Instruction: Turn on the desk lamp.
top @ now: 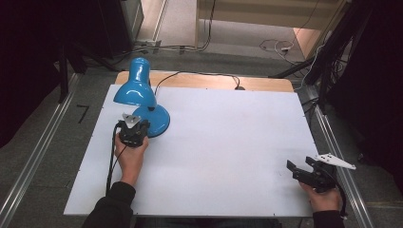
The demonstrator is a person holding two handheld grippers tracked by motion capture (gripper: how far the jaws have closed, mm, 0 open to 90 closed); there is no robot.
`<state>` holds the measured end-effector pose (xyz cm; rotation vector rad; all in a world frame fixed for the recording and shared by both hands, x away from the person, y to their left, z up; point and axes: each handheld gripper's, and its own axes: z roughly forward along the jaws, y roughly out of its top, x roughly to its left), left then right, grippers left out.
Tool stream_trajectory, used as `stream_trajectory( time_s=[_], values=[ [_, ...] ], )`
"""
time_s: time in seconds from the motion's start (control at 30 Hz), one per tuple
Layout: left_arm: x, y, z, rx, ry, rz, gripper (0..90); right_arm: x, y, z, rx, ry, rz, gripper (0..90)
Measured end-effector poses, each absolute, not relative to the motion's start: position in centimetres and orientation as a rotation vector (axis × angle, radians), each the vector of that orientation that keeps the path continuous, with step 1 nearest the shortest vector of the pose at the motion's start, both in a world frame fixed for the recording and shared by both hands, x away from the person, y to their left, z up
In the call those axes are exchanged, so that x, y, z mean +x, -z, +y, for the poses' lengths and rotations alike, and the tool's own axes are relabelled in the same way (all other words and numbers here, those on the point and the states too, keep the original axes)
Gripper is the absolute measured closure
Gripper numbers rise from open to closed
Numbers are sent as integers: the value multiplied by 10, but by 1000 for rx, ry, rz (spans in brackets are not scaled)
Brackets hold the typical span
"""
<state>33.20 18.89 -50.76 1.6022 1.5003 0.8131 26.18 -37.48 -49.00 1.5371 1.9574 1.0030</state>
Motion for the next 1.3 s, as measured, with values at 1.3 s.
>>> stream_trajectory(
  time_s=[1.3],
  values=[
    [329, 503, 189, 1581, -704, 1516, 848, 262, 490, -376, 1532, -1009, 1959, 175]
  ],
)
